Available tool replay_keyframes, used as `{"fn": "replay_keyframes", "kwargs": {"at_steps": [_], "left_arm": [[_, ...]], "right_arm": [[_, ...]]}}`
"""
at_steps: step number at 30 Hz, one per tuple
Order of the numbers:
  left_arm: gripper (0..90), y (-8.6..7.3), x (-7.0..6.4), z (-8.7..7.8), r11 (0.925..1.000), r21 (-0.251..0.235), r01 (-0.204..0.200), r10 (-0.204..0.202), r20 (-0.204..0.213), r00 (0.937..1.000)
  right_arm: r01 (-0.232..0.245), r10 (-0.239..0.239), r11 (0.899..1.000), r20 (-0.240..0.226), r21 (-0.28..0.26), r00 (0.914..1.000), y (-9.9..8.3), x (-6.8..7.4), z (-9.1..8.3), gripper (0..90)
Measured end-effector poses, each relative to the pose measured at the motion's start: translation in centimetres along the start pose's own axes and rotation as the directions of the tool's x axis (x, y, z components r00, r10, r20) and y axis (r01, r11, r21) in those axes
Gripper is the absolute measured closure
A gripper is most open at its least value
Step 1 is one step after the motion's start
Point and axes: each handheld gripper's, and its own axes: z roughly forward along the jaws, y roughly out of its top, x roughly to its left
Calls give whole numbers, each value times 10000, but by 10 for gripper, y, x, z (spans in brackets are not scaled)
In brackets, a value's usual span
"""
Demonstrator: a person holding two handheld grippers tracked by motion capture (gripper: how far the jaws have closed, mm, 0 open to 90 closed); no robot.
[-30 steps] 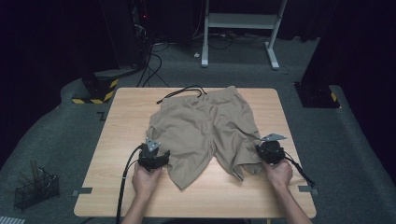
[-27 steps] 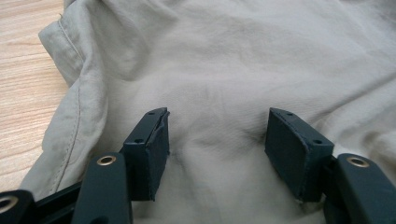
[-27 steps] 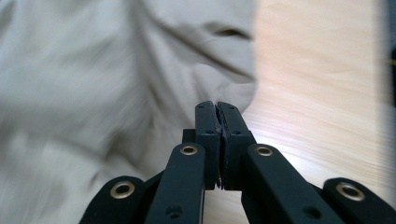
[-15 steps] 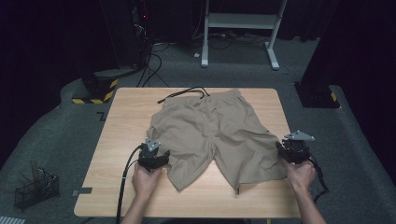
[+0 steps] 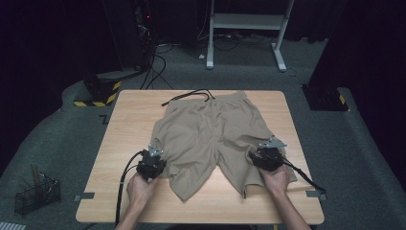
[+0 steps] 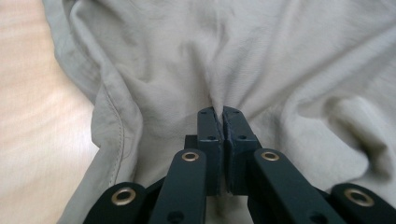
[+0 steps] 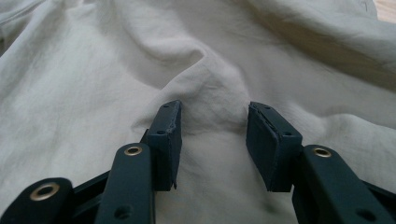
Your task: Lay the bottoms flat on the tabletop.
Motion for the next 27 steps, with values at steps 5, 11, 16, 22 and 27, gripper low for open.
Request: {"fn": "replay_keyframes", "kwargs": {"at_steps": [5, 11, 16, 22, 27], "left_arm": [[825, -7, 11, -24, 9992, 66, 395, -396, 233, 9989], [477, 16, 20, -20, 9976, 282, 631, -652, 799, 9947], [473, 30, -3, 4, 9885, 1411, -535, 485, 387, 9981], [871, 42, 7, 25, 9847, 1700, -390, 345, 297, 9990], [890, 57, 6, 16, 9881, 1465, -474, 382, 649, 9972]], "right_arm": [[112, -113, 9998, -93, -144, 9999, -1, 0, 1, 544], [105, -107, 9999, -150, -131, 9998, -2, 1, 0, 529], [135, -138, 9997, -125, -191, 9998, -3, 1, 0, 528], [134, -137, 9997, -134, -197, 9998, -3, 1, 0, 528], [132, -135, 9997, -135, -203, 9998, -3, 1, 0, 528]]}}
